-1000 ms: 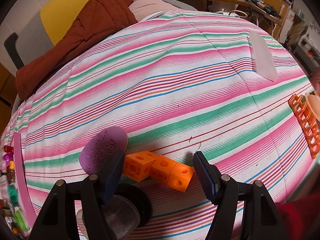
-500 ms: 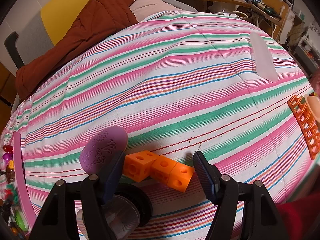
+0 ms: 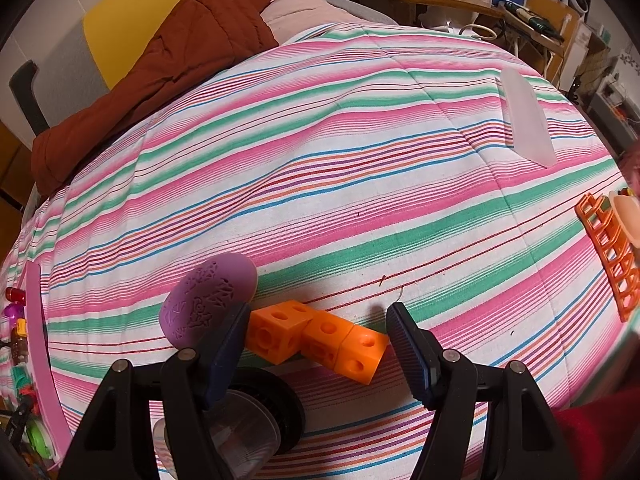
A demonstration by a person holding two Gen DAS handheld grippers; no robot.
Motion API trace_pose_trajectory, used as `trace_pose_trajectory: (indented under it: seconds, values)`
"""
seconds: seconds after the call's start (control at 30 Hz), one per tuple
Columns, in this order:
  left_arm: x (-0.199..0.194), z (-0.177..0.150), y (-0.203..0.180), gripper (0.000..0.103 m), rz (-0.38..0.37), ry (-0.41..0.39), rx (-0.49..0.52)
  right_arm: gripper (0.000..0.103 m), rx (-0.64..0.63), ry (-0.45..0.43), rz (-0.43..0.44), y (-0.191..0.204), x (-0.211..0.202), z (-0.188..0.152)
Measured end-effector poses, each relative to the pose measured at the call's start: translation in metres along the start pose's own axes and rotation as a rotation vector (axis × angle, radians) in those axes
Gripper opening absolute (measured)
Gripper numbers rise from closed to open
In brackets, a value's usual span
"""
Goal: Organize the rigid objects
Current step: 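Lower the red block into the tray and open the left tool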
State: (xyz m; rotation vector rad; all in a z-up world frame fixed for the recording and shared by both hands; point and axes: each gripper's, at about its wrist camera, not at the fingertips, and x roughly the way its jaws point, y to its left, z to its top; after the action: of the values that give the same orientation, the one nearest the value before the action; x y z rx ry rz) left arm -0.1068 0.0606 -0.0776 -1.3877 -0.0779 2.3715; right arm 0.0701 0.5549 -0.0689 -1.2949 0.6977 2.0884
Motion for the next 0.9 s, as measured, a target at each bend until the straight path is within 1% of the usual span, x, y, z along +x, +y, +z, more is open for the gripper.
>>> trace_pose_trajectory:
  seconds: [0.13,0.3,0.37,0.57,0.8,0.9]
  values:
    - [-0.009,-0.003,-0.011,0.027,0.061,-0.041,0.079,0.07,-0.005,0.0,-0.004,0.0,0.001,0.0]
    - [-0.027,-0.006,-0.024,0.027,0.134,-0.113,0.138,0.07,-0.007,0.015,0.0,-0.001,0.004,-0.001]
    - [-0.038,-0.007,-0.029,0.027,0.142,-0.154,0.162,0.07,-0.019,0.015,-0.009,0.001,0.004,-0.001]
    - [-0.061,-0.011,-0.039,0.027,0.153,-0.211,0.203,0.07,-0.028,0.006,-0.032,0.003,0.002,-0.002]
    - [-0.069,-0.017,-0.046,0.027,0.143,-0.221,0.226,0.07,-0.038,0.003,-0.046,0.005,0.001,-0.003]
    - [-0.071,-0.02,-0.046,0.027,0.153,-0.223,0.23,0.07,-0.031,0.001,-0.055,0.002,0.0,-0.004]
